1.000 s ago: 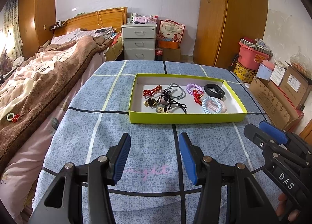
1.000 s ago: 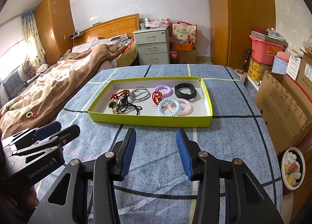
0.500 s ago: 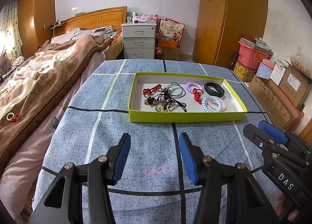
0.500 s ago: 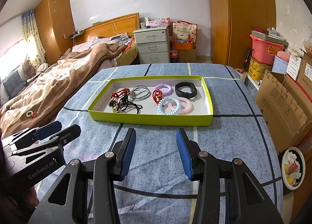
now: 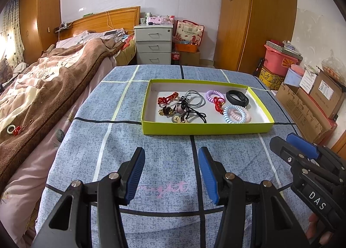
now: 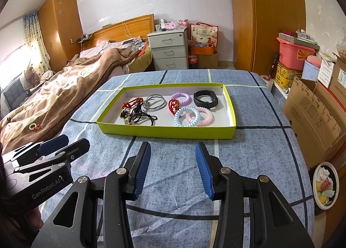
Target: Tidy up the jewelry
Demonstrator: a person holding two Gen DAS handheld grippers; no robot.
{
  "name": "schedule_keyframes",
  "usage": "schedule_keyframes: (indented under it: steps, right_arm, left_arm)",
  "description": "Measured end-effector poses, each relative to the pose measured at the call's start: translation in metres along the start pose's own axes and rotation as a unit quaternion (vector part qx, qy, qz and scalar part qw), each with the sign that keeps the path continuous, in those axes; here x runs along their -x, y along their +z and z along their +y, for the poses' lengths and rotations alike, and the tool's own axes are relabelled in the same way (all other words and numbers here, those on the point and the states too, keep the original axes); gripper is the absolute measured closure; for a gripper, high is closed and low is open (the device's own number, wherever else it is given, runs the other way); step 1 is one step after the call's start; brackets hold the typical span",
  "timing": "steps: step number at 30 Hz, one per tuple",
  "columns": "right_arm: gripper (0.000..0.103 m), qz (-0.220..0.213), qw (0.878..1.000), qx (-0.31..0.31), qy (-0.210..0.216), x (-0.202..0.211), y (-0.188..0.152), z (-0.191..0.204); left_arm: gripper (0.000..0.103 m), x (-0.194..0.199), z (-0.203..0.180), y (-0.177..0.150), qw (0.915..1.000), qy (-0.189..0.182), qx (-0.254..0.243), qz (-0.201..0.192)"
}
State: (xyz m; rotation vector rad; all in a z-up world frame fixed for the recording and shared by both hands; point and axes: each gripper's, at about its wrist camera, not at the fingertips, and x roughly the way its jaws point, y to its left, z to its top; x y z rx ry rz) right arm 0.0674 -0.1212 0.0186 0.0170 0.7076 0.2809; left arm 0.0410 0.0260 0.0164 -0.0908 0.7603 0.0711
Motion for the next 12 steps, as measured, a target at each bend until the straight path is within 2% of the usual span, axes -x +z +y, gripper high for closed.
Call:
schedule_keyframes:
  steps: [12]
  right_arm:
    - [0.059,0.001,1.0,0.001,0.001,-0.001,-0.0005,0.0006]
  left_arm:
    - [0.05,0.0028,-0.0043,-0.0013,1.0,-0.005,-0.002,0.003]
